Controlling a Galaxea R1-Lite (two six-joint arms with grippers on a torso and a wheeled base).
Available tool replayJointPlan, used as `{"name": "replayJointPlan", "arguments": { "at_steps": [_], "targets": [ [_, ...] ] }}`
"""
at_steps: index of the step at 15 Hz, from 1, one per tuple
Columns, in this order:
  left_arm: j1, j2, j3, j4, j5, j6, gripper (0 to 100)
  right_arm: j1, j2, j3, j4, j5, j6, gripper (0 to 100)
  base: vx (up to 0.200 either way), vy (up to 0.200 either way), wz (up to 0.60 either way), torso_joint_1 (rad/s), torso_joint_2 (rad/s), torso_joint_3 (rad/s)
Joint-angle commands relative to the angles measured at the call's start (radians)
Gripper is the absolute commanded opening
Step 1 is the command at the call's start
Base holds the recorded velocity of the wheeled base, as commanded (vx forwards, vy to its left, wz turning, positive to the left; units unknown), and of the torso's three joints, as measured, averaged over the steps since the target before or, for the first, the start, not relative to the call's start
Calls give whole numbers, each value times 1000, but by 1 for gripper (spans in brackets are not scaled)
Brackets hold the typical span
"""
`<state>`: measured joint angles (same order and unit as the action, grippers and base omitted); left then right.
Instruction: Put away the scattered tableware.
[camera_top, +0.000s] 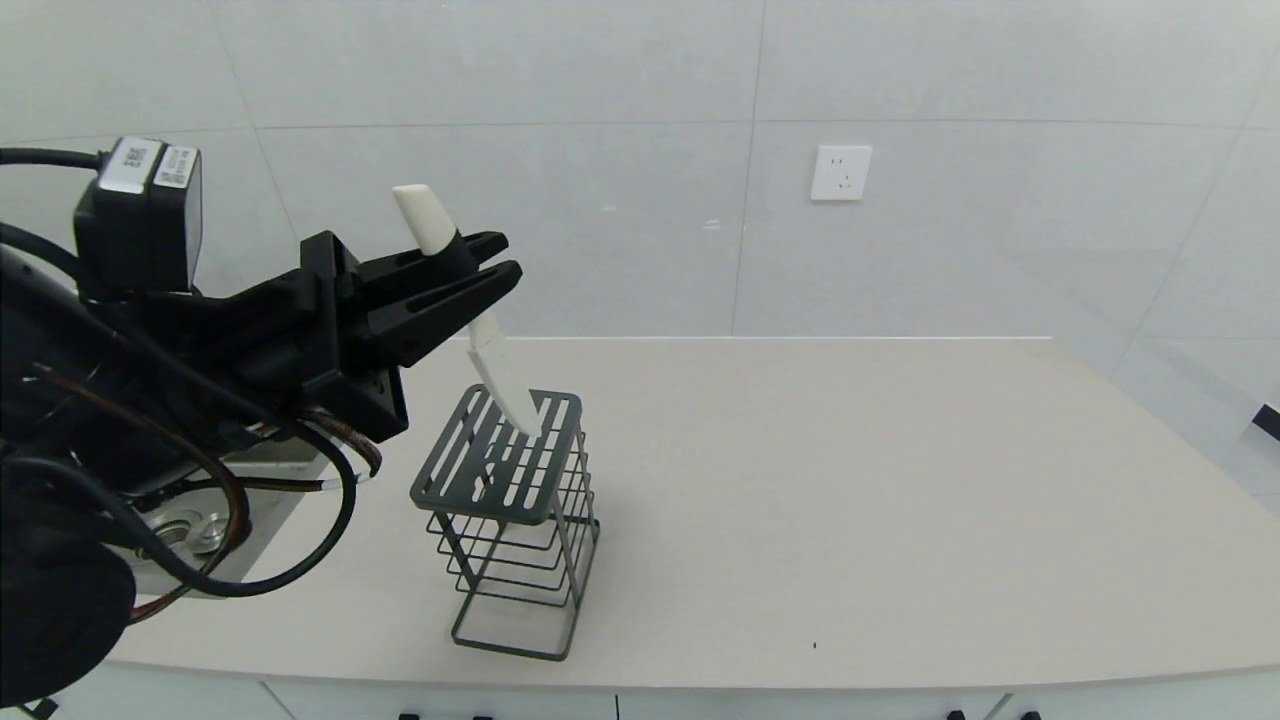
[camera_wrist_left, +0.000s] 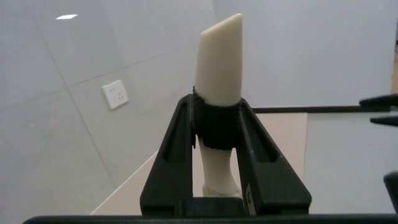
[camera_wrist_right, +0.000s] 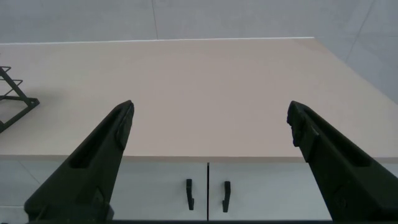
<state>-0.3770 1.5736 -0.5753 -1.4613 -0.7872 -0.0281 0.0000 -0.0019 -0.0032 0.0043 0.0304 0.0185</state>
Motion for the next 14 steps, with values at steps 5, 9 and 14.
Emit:
{"name": "replayJointPlan", "arguments": {
  "at_steps": [5, 9, 14],
  "targets": [
    [24, 111, -61, 1, 2, 43, 0, 0, 2, 0, 0, 0, 0, 100, 0, 0, 0, 0, 0, 0],
    [13, 149, -83, 2, 2, 60, 0, 0, 2, 0, 0, 0, 0, 100, 0, 0, 0, 0, 0, 0],
    [24, 178, -84, -1, 2, 60, 0, 0, 2, 0, 0, 0, 0, 100, 0, 0, 0, 0, 0, 0]
  ]
}}
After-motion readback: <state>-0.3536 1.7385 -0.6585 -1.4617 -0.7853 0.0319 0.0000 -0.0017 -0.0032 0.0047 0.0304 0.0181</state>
